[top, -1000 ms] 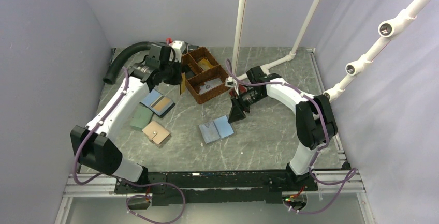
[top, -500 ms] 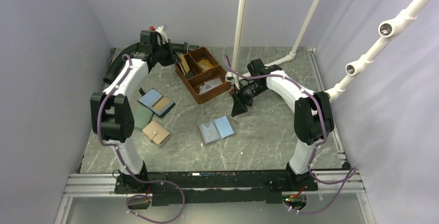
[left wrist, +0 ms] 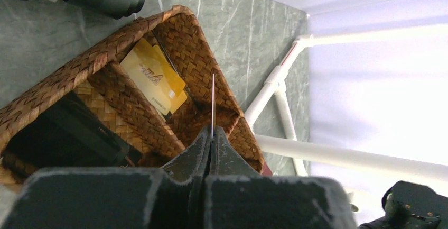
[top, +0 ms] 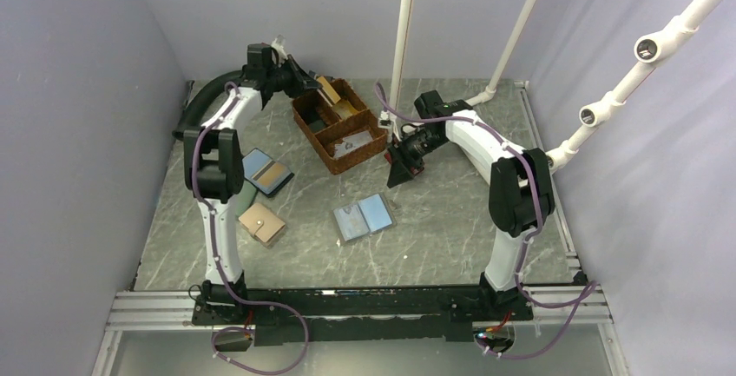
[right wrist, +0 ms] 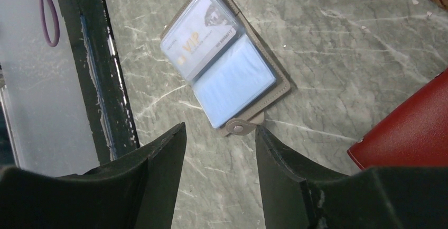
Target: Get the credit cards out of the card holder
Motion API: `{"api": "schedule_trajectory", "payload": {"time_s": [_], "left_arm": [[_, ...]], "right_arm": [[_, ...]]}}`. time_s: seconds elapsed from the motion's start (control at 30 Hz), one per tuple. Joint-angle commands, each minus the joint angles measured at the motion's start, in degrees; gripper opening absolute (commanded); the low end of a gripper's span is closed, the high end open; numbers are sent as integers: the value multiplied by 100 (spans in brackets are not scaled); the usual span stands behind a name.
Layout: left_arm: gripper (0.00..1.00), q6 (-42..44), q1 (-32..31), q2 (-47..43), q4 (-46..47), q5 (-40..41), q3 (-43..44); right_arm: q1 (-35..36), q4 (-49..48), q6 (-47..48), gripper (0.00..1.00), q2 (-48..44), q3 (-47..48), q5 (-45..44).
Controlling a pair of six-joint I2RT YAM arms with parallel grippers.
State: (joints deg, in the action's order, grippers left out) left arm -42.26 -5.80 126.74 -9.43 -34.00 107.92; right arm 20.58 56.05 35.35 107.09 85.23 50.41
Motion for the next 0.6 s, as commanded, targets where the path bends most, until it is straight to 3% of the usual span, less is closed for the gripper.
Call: {"api": "schedule_trajectory", "payload": {"time_s": [0.0,0.57], "left_arm": [[0,-688,-39,251,644,-287,307],[3,-17,-479,1071,-880,577,1511]], "right_arm": [[-54,125,-80,54,23,239,104],[-80,-5,-108,54,-284,67,126]]}}
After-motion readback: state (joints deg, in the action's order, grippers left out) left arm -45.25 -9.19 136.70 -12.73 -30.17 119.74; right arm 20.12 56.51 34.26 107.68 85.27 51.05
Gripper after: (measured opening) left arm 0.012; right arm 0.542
